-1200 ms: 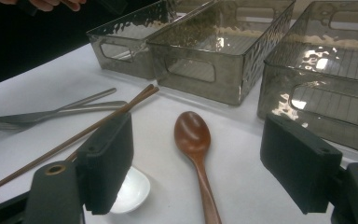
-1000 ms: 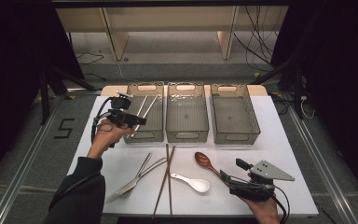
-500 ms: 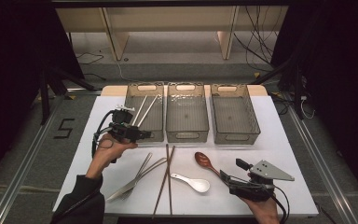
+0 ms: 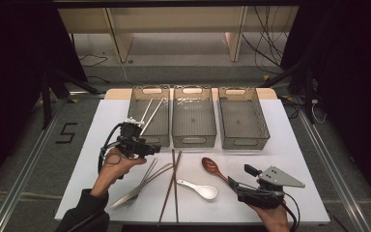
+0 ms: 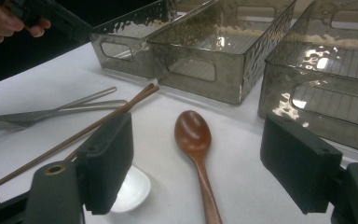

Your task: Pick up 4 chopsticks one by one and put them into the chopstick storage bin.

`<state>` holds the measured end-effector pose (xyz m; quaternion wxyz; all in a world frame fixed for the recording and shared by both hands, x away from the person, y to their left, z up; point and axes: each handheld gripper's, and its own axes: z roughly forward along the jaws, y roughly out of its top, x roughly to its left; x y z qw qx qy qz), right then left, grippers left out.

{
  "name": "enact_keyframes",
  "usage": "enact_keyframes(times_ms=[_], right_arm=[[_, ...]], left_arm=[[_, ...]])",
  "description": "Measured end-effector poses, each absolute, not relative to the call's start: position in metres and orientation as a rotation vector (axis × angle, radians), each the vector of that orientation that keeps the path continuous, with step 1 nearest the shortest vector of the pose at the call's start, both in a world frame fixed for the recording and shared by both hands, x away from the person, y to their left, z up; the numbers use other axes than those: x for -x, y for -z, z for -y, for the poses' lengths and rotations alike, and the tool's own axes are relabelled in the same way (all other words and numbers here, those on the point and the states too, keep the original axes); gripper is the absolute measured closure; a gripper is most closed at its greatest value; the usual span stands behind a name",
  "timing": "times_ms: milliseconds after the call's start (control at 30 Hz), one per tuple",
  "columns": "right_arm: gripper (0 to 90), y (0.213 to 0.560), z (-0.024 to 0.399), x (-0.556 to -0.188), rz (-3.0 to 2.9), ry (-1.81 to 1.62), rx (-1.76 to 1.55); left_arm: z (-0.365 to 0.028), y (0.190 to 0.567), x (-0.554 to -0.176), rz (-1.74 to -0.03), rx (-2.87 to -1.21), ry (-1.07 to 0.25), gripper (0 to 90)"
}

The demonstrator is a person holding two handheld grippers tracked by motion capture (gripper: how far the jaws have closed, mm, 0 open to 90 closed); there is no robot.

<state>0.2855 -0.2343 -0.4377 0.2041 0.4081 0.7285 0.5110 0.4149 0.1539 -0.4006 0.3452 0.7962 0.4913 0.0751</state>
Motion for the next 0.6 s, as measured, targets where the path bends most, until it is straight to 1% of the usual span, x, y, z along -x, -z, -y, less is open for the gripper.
enact_keyframes(times_ms=[400, 600], right_arm=[[26.4, 0.438, 0.234, -0.286, -2.032, -1.428, -1.141], [26.4, 0.438, 0.233, -0.286, -2.034, -1.423, -1.143]], left_arm=[[-0.146, 0.413, -0.401, -1.280, -2.110, -0.160, 24.2], [-0.136, 0.423, -0.393, -1.276, -2.163, -0.135, 23.5]])
